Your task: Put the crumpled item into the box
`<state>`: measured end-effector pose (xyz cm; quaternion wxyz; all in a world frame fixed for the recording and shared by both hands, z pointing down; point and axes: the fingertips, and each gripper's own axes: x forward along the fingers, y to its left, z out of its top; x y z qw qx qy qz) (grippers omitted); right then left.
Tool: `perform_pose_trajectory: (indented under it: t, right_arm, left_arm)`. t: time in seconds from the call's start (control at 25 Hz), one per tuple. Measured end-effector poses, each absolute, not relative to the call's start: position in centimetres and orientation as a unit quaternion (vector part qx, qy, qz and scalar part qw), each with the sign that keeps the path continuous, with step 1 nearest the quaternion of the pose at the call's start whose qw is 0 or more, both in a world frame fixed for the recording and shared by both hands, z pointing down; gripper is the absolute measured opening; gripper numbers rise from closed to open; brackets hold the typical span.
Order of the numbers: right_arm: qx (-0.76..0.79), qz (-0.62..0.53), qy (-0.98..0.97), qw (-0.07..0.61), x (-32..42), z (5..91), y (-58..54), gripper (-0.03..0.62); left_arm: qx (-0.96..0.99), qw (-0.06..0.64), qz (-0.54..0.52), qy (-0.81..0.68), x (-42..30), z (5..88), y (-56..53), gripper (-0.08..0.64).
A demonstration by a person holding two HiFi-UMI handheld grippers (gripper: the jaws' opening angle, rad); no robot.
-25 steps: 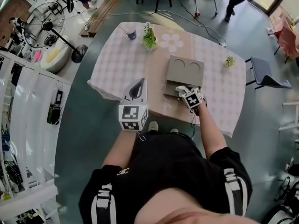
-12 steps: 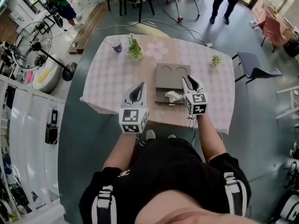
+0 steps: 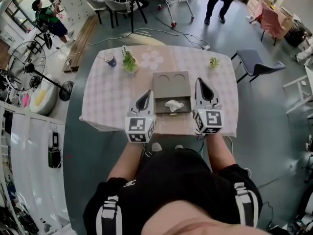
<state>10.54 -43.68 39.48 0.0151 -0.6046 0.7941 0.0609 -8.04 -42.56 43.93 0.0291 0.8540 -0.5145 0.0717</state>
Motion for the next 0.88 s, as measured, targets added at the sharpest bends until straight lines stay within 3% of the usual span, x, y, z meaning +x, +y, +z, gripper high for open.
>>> perform_pose_trajectory:
  t: [0.88]
  right_arm:
    - [-0.609, 0.049, 0.791, 0.009, 10.43, 40.42, -43.00, 0.002]
  left_arm:
    - [0.863, 0.022, 0.069, -0.501, -7.11, 43.63, -42.80, -0.008]
